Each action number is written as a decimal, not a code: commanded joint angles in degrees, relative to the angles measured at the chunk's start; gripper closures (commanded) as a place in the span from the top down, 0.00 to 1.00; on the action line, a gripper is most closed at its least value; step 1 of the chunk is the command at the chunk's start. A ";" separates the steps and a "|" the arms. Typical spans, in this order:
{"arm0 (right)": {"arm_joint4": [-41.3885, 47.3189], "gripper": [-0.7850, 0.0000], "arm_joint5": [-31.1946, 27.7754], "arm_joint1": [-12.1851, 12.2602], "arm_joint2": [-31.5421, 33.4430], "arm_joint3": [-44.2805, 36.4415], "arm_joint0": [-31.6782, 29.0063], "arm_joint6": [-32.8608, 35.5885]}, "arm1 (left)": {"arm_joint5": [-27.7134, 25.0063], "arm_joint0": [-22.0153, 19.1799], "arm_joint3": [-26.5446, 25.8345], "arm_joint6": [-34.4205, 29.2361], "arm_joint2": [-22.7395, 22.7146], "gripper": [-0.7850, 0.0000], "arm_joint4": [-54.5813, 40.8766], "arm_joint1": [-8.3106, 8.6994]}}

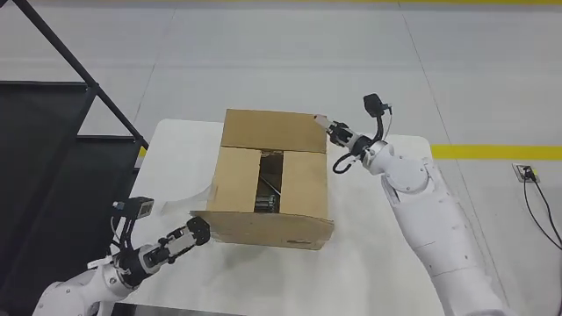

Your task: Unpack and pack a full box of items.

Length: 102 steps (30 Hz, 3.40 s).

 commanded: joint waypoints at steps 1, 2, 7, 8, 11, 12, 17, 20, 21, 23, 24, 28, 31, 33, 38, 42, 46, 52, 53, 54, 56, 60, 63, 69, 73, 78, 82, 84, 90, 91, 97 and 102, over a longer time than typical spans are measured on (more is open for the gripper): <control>0.21 1.00 -0.91 -0.56 -1.28 4.52 2.32 -1.71 | 0.86 -0.39 0.12 2.58 0.86 1.00 1.12 -0.14; 0.34 1.00 -1.46 -0.85 -1.87 6.58 3.38 -2.55 | 1.23 -0.76 0.30 3.83 1.21 1.00 1.97 -0.20; 2.05 1.00 -3.77 -2.46 -4.52 16.48 8.48 -3.77 | 1.96 -2.10 0.73 8.10 3.12 1.00 4.59 -0.49; 2.66 1.00 -4.40 -2.78 -4.88 18.27 9.42 -3.52 | 2.21 -2.29 0.83 8.90 3.41 1.00 5.02 -0.55; 5.31 1.00 -7.18 -3.65 -5.60 22.99 11.71 -1.04 | 2.72 -2.81 0.89 10.78 4.25 1.00 7.27 -0.65; 6.59 1.00 -8.46 -3.89 -5.62 24.33 12.37 0.35 | 2.98 -2.95 0.90 11.39 4.53 1.00 8.16 -0.68; 13.32 1.00 -15.62 -4.32 -4.25 29.98 15.07 7.61 | 4.73 -3.73 0.76 14.70 6.05 1.00 12.49 -0.87; 16.80 1.00 -18.94 -4.18 -3.06 31.92 16.07 11.64 | 5.45 -4.27 0.84 15.85 6.95 1.00 13.86 -0.98; 17.84 1.00 -19.95 -4.07 -2.66 32.32 16.28 12.98 | 5.77 -4.49 0.87 16.11 7.17 1.00 14.52 -0.99; 19.06 1.00 -21.26 -3.76 -2.04 32.98 16.72 15.30 | 6.47 -4.94 0.88 17.13 7.52 1.00 16.66 -1.02; 19.86 1.00 -21.89 -3.62 -1.72 33.08 16.81 16.80 | 6.88 -5.11 0.82 17.78 7.85 1.00 17.69 -1.06; 22.57 1.00 -23.52 -2.77 -0.39 32.89 16.94 23.03 | 8.49 -5.98 0.70 19.93 9.21 1.00 21.10 -1.23; 23.39 1.00 -23.71 -2.13 0.14 31.55 16.72 26.80 | 9.64 -6.66 0.75 21.24 10.18 1.00 22.93 -1.36; 23.54 1.00 -23.57 -1.69 0.35 30.15 16.37 29.24 | 10.09 -7.17 0.95 21.68 10.74 1.00 23.34 -1.45; 23.00 1.00 -22.21 -0.70 0.26 25.52 14.49 34.45 | 11.39 -8.37 1.43 22.58 11.83 1.00 26.03 -1.57; 21.97 1.00 -19.80 0.01 -0.23 21.35 12.44 38.21 | 11.92 -8.98 1.53 23.49 13.10 1.00 27.84 -1.73; 19.88 1.00 -15.58 0.80 -0.52 17.13 10.26 38.81 | 12.20 -9.60 1.71 23.84 13.83 1.00 29.37 -1.82; 16.83 1.00 -3.92 1.31 -2.49 11.14 7.64 40.82 | 12.54 -10.18 1.78 24.74 15.13 1.00 31.41 -2.00; 16.61 1.00 -2.95 1.38 -2.73 10.25 7.18 41.08 | 12.57 -10.26 1.76 24.77 15.29 1.00 31.54 -2.03; 16.43 1.00 -2.24 1.47 -2.90 9.41 6.70 41.24 | 12.64 -10.34 1.76 24.85 15.41 1.00 31.60 -2.05; 16.40 1.00 -1.40 1.64 -3.12 7.57 5.61 41.36 | 12.79 -10.48 1.76 24.98 15.62 1.00 31.68 -2.10; 17.90 1.00 -0.77 2.12 -2.62 4.31 3.45 42.07 | 12.76 -10.73 1.88 25.14 15.94 1.00 31.92 -2.17; 19.15 1.00 0.00 2.51 -1.99 2.23 1.98 42.09 | 12.77 -10.86 2.03 25.27 16.14 1.00 32.01 -2.23; 20.95 1.00 2.68 3.07 -1.47 -0.48 0.20 41.82 | 12.92 -11.37 2.62 25.42 16.80 1.00 32.28 -2.37; 20.97 1.00 4.27 3.15 -2.36 -1.05 0.03 41.67 | 12.99 -11.75 2.92 25.63 17.23 1.00 32.41 -2.47; 20.83 1.00 4.52 3.34 -3.07 -0.97 -0.34 41.05 | 12.85 -11.92 3.18 26.64 17.19 1.00 31.74 -2.60; 20.74 1.00 3.97 3.59 -3.33 -1.04 -0.75 40.75 | 12.52 -11.35 3.06 28.93 15.37 1.00 29.97 -2.59; 20.77 1.00 3.50 3.71 -3.42 -1.09 -0.96 40.46 | 12.63 -10.49 2.74 30.68 13.95 1.00 29.24 -2.55; 20.83 1.00 2.37 3.89 -3.79 -1.07 -1.09 39.70 | 12.89 -5.54 1.14 35.17 8.94 1.00 25.32 -2.38; 20.83 1.00 2.37 3.89 -3.79 -1.07 -1.09 39.70 | 12.49 -4.50 0.75 34.99 8.05 1.00 25.06 -2.28; 20.83 1.00 2.37 3.89 -3.79 -1.07 -1.09 39.70 | 12.49 -4.50 0.75 34.99 8.05 1.00 25.06 -2.28; 20.83 1.00 2.37 3.89 -3.79 -1.07 -1.09 39.70 | 12.49 -4.50 0.75 34.99 8.05 1.00 25.06 -2.28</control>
